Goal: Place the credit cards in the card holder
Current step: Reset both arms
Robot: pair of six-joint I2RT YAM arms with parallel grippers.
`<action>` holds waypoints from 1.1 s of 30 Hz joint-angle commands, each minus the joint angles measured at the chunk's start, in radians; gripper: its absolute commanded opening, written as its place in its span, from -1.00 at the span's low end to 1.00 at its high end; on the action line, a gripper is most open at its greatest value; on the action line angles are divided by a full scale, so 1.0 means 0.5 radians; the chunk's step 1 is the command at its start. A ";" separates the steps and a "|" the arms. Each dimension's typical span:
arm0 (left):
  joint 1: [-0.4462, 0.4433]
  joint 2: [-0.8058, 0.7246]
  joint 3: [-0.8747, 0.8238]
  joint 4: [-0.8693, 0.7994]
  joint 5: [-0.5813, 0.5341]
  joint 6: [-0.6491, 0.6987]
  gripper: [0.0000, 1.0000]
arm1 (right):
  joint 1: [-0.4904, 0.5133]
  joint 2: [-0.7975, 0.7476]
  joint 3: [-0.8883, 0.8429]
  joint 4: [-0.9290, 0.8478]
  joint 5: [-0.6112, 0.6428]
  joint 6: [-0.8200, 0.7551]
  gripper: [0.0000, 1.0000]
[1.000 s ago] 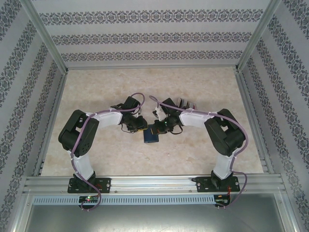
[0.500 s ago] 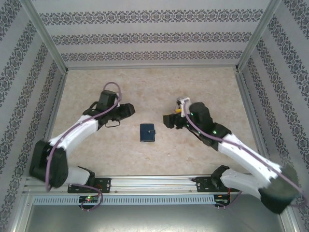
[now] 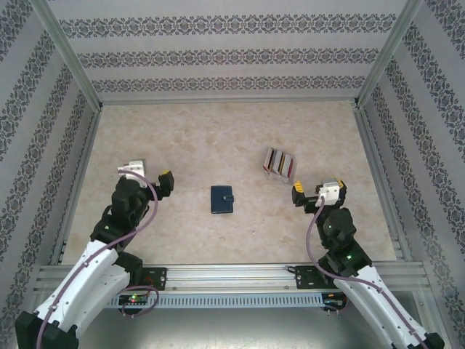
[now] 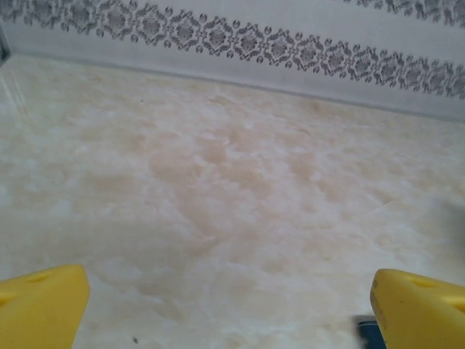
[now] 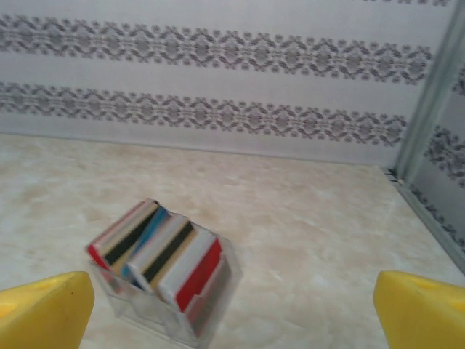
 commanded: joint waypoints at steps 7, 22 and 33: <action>0.128 0.430 -0.364 0.969 -0.211 0.676 0.99 | -0.552 0.768 -0.090 0.733 -0.289 0.163 0.96; 0.596 1.450 -0.182 1.734 0.305 0.469 0.99 | -0.773 2.425 0.168 2.021 -0.403 0.155 0.96; 0.631 1.865 0.005 1.767 0.280 0.450 0.99 | -0.773 2.613 0.448 1.624 -0.299 0.185 0.96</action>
